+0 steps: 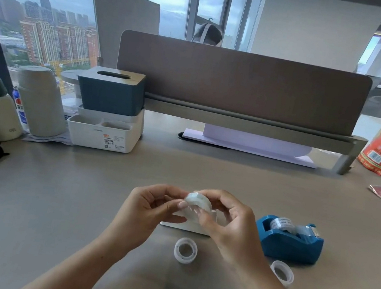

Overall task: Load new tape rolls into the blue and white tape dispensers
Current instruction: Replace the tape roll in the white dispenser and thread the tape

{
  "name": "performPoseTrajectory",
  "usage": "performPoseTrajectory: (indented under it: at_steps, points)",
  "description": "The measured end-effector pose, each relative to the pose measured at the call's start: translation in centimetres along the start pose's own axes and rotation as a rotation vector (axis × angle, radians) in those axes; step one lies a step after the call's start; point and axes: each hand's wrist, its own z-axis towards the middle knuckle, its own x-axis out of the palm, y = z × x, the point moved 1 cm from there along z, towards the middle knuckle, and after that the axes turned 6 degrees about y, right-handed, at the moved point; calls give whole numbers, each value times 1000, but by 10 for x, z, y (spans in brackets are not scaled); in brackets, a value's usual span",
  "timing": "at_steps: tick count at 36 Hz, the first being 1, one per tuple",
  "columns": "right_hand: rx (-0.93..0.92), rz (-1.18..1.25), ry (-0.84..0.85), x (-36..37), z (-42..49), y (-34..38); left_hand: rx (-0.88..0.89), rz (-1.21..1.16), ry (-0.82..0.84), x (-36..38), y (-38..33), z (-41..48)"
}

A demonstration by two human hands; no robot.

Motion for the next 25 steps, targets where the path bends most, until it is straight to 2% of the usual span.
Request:
performPoseTrajectory:
  at_steps: [14,25]
  points:
    - [63,184,-43,2,3,1,11,42,-9,1,-1,-1]
    - [84,228,-74,5,3,-4,24,202,-59,1,1,-3]
